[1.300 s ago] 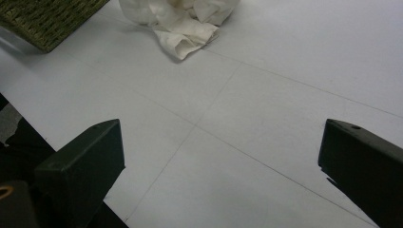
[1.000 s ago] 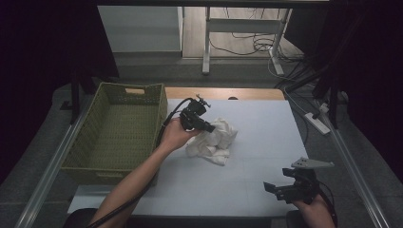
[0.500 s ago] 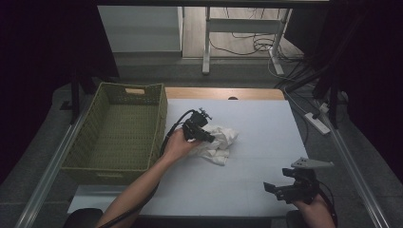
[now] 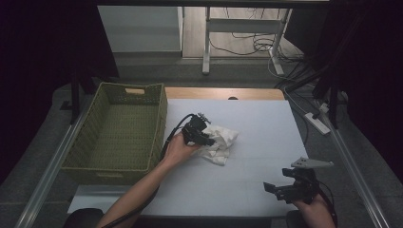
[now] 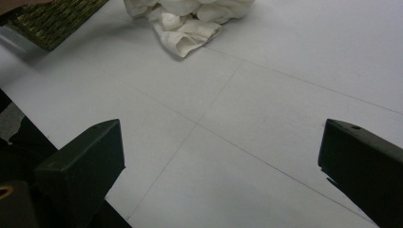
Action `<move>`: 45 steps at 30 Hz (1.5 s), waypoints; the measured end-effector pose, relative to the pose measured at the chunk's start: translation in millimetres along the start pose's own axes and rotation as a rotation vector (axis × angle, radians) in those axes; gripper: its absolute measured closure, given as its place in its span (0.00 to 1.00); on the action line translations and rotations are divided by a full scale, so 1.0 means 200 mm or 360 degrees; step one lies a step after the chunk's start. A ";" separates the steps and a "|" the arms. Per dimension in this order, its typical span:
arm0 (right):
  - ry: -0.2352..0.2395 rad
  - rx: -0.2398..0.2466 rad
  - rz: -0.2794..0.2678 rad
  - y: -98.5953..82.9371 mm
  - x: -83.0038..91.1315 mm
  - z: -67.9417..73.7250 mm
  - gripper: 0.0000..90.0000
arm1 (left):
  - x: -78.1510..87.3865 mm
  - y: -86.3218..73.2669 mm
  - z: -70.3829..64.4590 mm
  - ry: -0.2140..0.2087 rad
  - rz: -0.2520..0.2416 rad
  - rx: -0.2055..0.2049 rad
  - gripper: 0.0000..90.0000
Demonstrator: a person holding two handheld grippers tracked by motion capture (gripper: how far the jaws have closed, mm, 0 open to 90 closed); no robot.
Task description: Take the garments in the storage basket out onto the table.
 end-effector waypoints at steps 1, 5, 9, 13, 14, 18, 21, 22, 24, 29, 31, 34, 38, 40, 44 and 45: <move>0.0000 -0.0001 0.0000 0.00 0.00 0.00 0.02 | 0.01 0.00 -0.01 0.0005 -0.0001 0.0003 0.72; 0.0002 -0.0002 0.0000 0.00 0.00 0.00 0.02 | 0.04 0.01 -0.04 0.0035 -0.0021 -0.0006 0.60; 0.0001 0.0000 -0.0001 0.00 0.00 0.00 0.02 | 0.07 0.01 -0.07 0.0051 -0.0044 -0.0017 0.49; 0.0003 -0.0003 -0.0002 0.00 0.00 0.00 0.02 | 0.10 0.00 -0.09 0.0051 -0.0080 -0.0013 0.40; 0.0003 -0.0003 -0.0002 0.00 0.00 0.00 0.02 | 0.10 0.00 -0.09 0.0053 -0.0081 -0.0022 0.38; 0.0002 -0.0001 0.0000 0.00 0.00 0.00 0.02 | 0.12 -0.02 -0.12 0.0051 -0.0095 -0.0033 0.27; 0.0001 0.0000 0.0000 0.00 0.00 0.00 0.02 | 0.12 -0.05 -0.13 0.0004 -0.0132 -0.0030 0.22; 0.0001 -0.0001 0.0000 0.00 0.00 0.00 0.02 | 0.12 -0.06 -0.13 -0.0011 -0.0149 -0.0031 0.21; 0.0002 0.0000 0.0000 0.00 0.00 0.00 0.02 | 0.12 -0.07 -0.13 -0.0040 -0.0157 -0.0040 0.19; 0.0005 0.0008 -0.0010 0.00 0.00 0.00 0.02 | 0.13 -0.11 -0.15 -0.0057 -0.0195 -0.0036 0.11; 0.0007 0.0005 -0.0010 0.00 0.00 0.00 0.02 | 0.14 -0.12 -0.15 -0.0057 -0.0204 -0.0023 0.09; 0.0011 0.0009 -0.0013 0.00 0.00 0.00 0.02 | 0.13 -0.14 -0.16 -0.0100 -0.0235 0.0009 0.06; 0.0015 0.0009 -0.0024 0.00 0.01 0.00 0.02 | 0.13 -0.15 -0.19 -0.0100 -0.0263 -0.0004 0.02; 0.0019 0.0006 -0.0026 0.00 0.01 0.00 0.02 | 0.14 -0.15 -0.20 -0.0096 -0.0280 -0.0027 0.01; 0.0023 0.0008 -0.0028 0.00 0.01 0.00 0.02 | 0.18 -0.16 -0.23 -0.0088 -0.0311 -0.0050 0.00; 0.0023 0.0009 -0.0028 0.00 0.01 0.00 0.02 | 0.18 -0.16 -0.23 -0.0093 -0.0319 -0.0055 0.00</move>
Point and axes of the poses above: each handheld gripper's, and its own axes: x roughly backward along the jaws, y roughly out of its top, z roughly to its left, the point moved 1 cm from there along -x, roughly forward along the jaws, and after that the axes turned 11 degrees about z, right-handed, at the moved point
